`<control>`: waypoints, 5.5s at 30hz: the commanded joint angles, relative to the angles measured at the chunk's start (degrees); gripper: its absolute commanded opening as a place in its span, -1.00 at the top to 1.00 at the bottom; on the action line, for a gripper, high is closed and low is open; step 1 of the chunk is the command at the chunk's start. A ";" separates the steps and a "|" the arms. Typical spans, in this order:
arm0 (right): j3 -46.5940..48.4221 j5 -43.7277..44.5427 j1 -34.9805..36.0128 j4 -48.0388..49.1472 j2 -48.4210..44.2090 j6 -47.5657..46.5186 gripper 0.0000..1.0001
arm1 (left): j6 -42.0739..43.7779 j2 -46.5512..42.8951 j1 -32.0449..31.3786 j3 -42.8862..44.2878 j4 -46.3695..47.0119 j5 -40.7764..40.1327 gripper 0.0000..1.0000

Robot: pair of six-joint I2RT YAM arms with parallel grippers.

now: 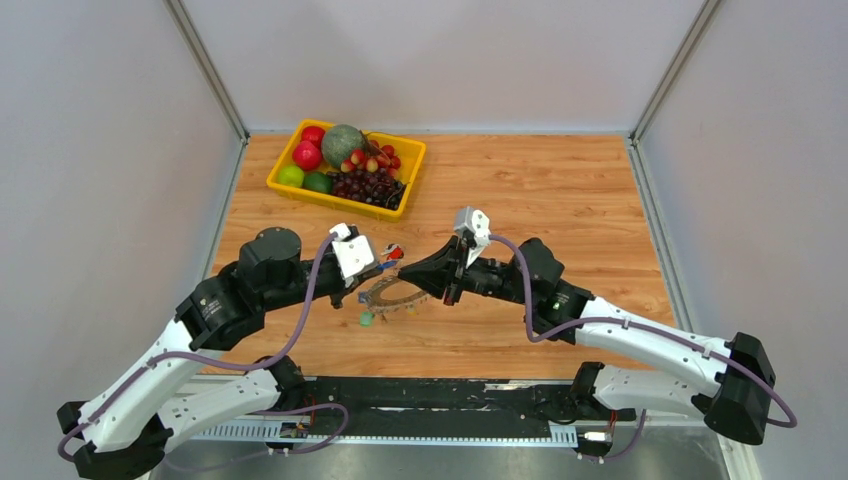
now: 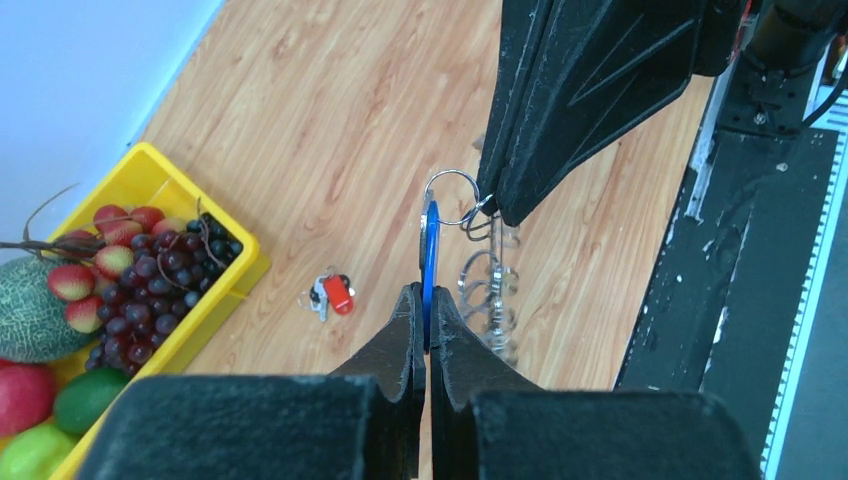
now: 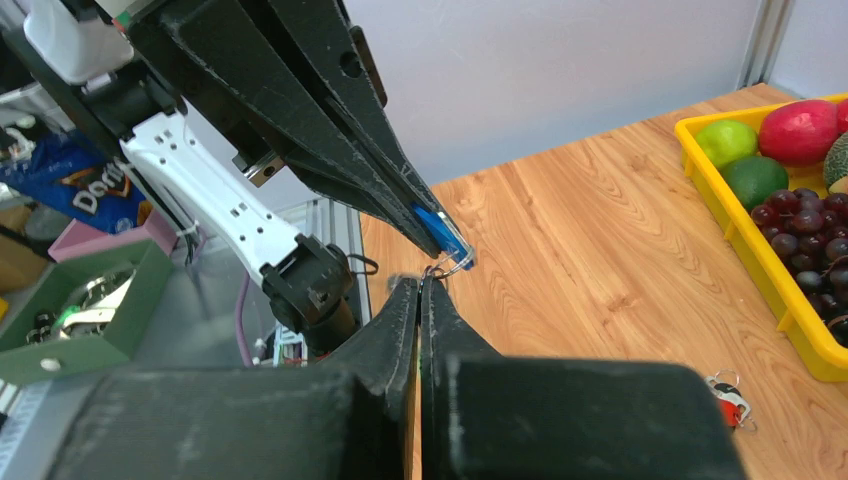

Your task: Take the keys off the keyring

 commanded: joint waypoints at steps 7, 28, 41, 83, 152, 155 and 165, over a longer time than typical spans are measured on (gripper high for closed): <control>5.67 -0.75 0.23 -10.11 3.22 -9.47 0.83 | 0.84 0.17 -0.34 3.19 3.75 5.61 1.00; -0.42 6.21 0.15 -13.57 -7.39 -20.17 0.04 | -1.08 1.01 -0.33 5.13 1.85 3.10 1.00; -5.89 3.60 0.09 -11.80 -12.65 -27.57 -0.06 | -13.80 5.27 -0.30 6.21 1.15 -12.44 1.00; -12.07 11.08 1.42 12.83 -2.28 -12.58 -0.10 | -59.48 34.97 -0.34 37.29 -36.10 -29.73 1.00; -8.08 19.69 5.87 15.50 2.90 -30.30 -0.02 | -63.28 28.18 -0.33 30.82 -29.30 -7.58 1.00; -7.21 19.46 5.85 15.00 3.57 -30.30 0.11 | -63.36 28.00 -0.34 30.59 -29.23 -7.60 1.00; -6.72 19.05 5.62 10.87 3.83 -28.45 0.33 | -63.70 27.31 -0.31 31.51 -29.04 -8.94 1.00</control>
